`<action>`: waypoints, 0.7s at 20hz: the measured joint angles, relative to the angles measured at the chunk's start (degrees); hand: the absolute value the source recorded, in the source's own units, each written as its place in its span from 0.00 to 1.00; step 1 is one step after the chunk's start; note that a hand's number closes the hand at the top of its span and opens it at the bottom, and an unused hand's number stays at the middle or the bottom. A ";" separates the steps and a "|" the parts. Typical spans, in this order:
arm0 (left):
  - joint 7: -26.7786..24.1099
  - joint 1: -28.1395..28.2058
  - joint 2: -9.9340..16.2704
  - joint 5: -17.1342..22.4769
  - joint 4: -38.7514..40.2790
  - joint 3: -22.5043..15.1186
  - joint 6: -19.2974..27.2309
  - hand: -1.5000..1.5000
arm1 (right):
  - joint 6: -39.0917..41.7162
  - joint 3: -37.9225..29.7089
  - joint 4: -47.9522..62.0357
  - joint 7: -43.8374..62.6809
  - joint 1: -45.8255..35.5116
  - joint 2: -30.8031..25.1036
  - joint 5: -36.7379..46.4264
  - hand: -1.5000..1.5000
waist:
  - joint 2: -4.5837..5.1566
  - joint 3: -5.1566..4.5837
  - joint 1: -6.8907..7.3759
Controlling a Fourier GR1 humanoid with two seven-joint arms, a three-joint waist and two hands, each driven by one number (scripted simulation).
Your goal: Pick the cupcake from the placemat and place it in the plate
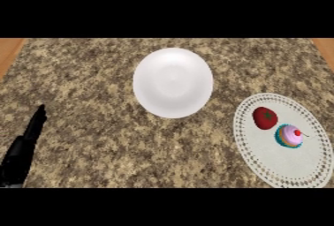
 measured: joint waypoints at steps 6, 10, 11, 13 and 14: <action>0.80 0.76 -0.55 -1.53 -1.54 0.15 -0.23 0.50 | 9.45 -3.52 -4.41 4.71 8.42 -6.54 -1.25 0.00 | 0.06 -0.04 0.14; 1.54 0.92 -0.64 -2.06 -2.86 -0.01 -0.23 0.50 | 14.86 -4.42 -3.32 8.13 10.89 -14.16 2.36 0.00 | 0.16 -0.03 0.58; 1.83 0.85 -0.67 -2.40 -3.16 -0.16 -0.14 0.50 | 16.09 -4.79 -2.47 8.95 10.86 -16.14 3.17 0.00 | 0.20 -0.03 0.72; 1.98 0.09 -1.00 -2.60 -2.57 0.02 -0.32 0.50 | 18.02 -4.60 -1.71 10.62 11.07 -18.97 5.09 0.00 | 0.27 -0.05 0.77; 2.04 -0.05 -0.91 -2.54 -2.66 0.22 -0.72 0.50 | 18.57 -4.44 -0.97 12.05 10.36 -20.43 5.59 0.00 | 0.29 -0.04 0.93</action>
